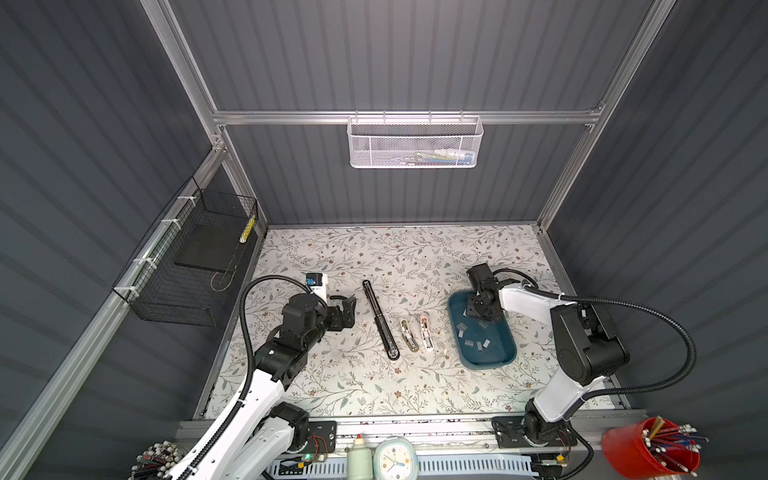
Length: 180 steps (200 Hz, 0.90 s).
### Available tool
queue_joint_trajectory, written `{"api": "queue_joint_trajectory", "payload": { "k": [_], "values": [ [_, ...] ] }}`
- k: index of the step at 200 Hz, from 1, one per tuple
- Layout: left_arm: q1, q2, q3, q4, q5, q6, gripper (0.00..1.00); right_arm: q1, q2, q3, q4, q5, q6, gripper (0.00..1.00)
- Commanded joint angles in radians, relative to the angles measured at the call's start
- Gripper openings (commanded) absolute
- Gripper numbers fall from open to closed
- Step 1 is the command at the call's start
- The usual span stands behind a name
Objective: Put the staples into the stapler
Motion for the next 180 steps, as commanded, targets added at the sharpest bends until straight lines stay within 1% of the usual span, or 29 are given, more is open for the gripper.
{"api": "queue_joint_trajectory", "payload": {
  "k": [1, 37, 105, 180],
  "values": [
    [0.003, 0.001, -0.008, 0.000, 0.002, 0.012, 0.99, -0.014, 0.009, 0.013, -0.008, -0.027, -0.009, 0.49],
    [0.004, -0.007, -0.007, -0.006, 0.005, 0.010, 0.99, -0.016, 0.012, 0.015, -0.009, -0.040, -0.012, 0.47],
    [0.003, -0.028, -0.009, -0.014, 0.010, 0.008, 0.99, -0.016, 0.020, 0.018, -0.015, -0.047, -0.013, 0.40],
    [0.003, -0.024, -0.009, -0.008, 0.013, 0.008, 1.00, -0.016, 0.010, 0.009, -0.027, -0.054, -0.019, 0.30]
  ]
}}
